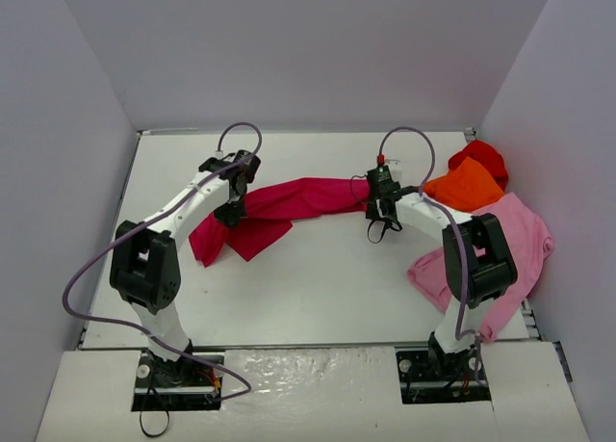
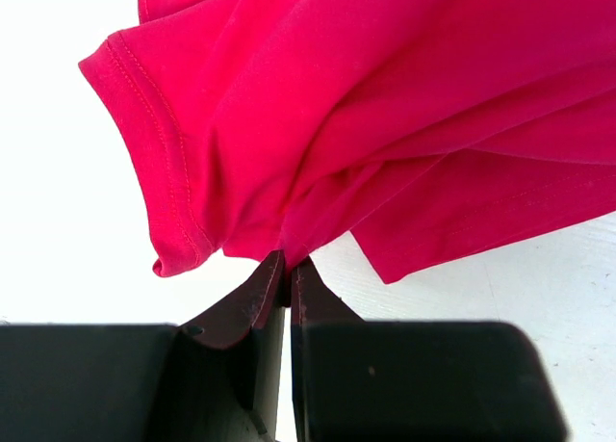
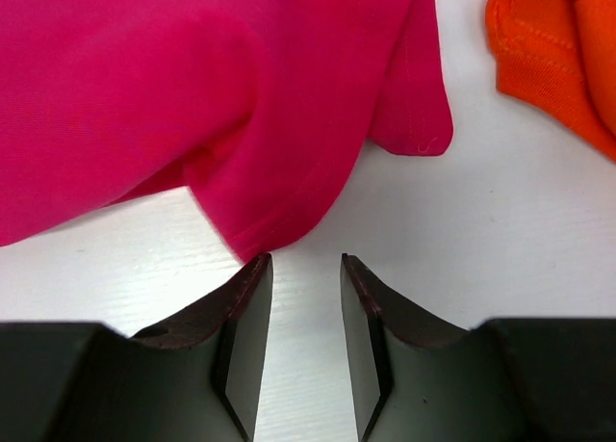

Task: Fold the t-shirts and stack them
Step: Flatten out the tshirt

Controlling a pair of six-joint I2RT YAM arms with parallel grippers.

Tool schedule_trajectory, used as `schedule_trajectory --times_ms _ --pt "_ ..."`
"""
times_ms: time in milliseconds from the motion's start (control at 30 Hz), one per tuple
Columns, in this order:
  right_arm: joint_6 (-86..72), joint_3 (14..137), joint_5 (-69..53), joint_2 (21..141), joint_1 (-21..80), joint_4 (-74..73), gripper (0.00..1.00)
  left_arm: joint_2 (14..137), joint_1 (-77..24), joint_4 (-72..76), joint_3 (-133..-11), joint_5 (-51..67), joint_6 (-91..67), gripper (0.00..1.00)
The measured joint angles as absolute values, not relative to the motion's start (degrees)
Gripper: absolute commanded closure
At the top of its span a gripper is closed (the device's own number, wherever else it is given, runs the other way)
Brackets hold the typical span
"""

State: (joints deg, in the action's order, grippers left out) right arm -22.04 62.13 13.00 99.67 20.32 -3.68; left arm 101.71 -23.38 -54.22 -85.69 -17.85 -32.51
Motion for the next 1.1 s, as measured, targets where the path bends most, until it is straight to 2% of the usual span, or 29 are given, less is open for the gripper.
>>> schedule_trajectory --times_ms 267,667,767,833,867,1100 --pt "-22.0 62.8 11.0 97.7 20.3 -3.6 0.67 101.7 -23.4 -54.2 -85.7 -17.8 -32.1 1.0" --pt "-22.0 64.7 9.5 104.1 20.3 -3.1 0.67 101.7 -23.4 -54.2 -85.7 -17.9 -31.8 1.0" --pt "-22.0 64.9 9.5 104.9 20.3 -2.7 0.75 101.7 -23.4 -54.2 -85.7 -17.9 -31.7 1.0" --pt "-22.0 64.9 9.5 105.4 20.3 -2.6 0.94 101.7 -23.4 -54.2 -85.7 -17.9 -31.7 1.0" --pt "-22.0 65.0 9.6 105.6 20.3 -2.5 0.99 101.7 -23.4 -54.2 -85.7 -17.9 -31.7 1.0" --pt "-20.8 66.7 9.8 107.2 19.8 -2.4 1.0 101.7 -23.4 -54.3 -85.7 -17.9 -31.6 1.0"
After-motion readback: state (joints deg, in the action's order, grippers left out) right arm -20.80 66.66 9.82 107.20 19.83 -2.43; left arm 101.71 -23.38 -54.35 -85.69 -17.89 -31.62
